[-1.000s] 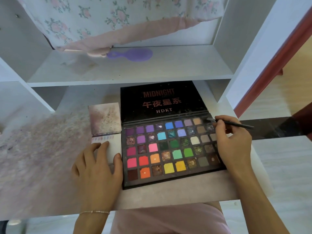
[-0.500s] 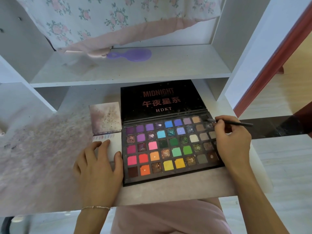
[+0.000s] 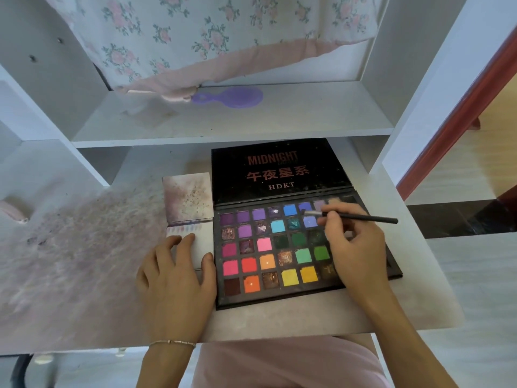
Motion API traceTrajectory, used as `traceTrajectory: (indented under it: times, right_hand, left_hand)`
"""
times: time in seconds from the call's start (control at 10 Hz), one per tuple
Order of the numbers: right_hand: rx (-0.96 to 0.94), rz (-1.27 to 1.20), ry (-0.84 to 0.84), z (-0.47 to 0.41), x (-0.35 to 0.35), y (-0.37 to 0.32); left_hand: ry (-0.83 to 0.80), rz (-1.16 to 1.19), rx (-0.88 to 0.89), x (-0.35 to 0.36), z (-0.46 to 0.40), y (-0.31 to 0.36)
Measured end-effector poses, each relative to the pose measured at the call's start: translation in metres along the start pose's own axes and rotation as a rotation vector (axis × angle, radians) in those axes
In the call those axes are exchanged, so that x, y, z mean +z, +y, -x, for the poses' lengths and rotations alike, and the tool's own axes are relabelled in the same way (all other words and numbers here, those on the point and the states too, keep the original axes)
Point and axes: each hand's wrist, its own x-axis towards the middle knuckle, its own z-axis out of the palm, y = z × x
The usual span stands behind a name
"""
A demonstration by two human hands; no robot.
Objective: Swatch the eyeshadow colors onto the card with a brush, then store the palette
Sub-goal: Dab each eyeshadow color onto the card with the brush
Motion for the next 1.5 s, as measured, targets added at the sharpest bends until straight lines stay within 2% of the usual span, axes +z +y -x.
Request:
traceTrajectory:
  times: [0.2, 0.5, 0.7, 0.9, 1.5]
  right_hand:
    - [0.002, -0.099, -0.081, 0.016, 0.041, -0.015]
    - [0.015, -0.143, -0.262, 0.018, 0.091, -0.025]
    - [-0.011, -0.064, -0.314, 0.012, 0.111, -0.029]
    - [-0.053, 0.025, -0.275, -0.003, 0.111, -0.028]
    - [-0.031, 0.1, -0.352, -0.003, 0.114, -0.025]
  left_hand:
    - [-0.038, -0.032, 0.014, -0.006, 0.001, 0.0]
    - [-0.105, -0.062, 0.199, -0.015, 0.001, -0.023]
    - [-0.1, 0.224, 0.256, -0.027, -0.007, -0.051]
    - [-0.083, -0.003, 0.422, -0.028, -0.006, -0.058]
    - [-0.105, -0.042, 0.398, -0.027, -0.008, -0.057]
